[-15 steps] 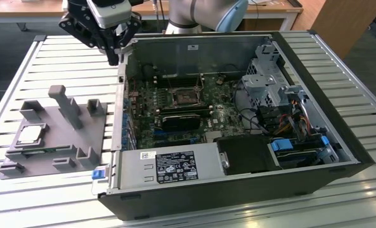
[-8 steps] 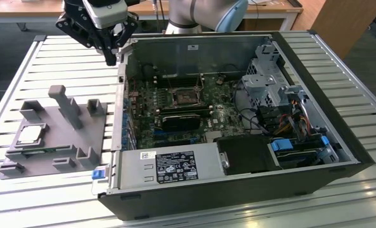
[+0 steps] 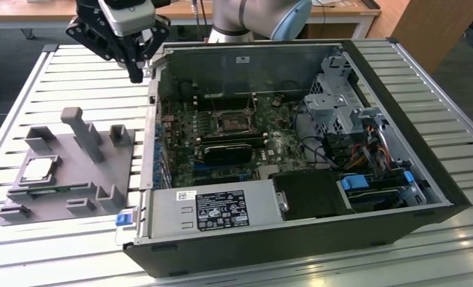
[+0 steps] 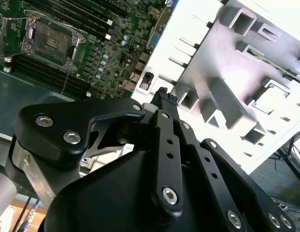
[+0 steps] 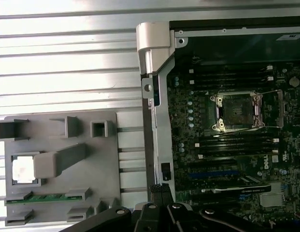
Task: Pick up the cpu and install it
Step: 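Reach for the cpu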
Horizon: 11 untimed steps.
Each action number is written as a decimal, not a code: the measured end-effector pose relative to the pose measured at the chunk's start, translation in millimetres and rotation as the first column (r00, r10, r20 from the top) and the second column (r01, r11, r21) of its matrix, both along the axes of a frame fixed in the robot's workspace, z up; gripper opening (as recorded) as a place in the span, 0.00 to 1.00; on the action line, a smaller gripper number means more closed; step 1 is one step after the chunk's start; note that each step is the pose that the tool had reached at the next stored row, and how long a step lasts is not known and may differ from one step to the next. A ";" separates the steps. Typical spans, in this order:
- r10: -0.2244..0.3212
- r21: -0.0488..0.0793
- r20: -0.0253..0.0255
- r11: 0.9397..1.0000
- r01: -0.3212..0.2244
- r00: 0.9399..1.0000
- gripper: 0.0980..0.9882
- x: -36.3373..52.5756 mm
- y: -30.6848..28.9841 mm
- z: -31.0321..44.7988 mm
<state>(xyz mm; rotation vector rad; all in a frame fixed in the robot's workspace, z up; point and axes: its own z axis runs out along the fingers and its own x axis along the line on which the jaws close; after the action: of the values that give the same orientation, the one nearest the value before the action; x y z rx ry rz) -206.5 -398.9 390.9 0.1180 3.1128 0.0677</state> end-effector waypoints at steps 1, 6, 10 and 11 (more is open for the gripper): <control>0.000 0.000 0.000 1.000 0.000 1.000 0.01 -0.4 0.0 0.0; 0.000 0.000 0.000 1.000 0.000 1.000 0.01 -2.6 0.0 -0.1; 0.000 0.000 0.000 1.000 0.000 1.000 0.01 -5.5 0.0 -0.3; 0.000 0.000 0.000 1.000 0.000 1.000 0.01 -6.1 0.0 -0.3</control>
<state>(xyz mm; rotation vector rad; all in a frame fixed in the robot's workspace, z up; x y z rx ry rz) -212.6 -398.9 390.6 0.1181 3.1128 0.0676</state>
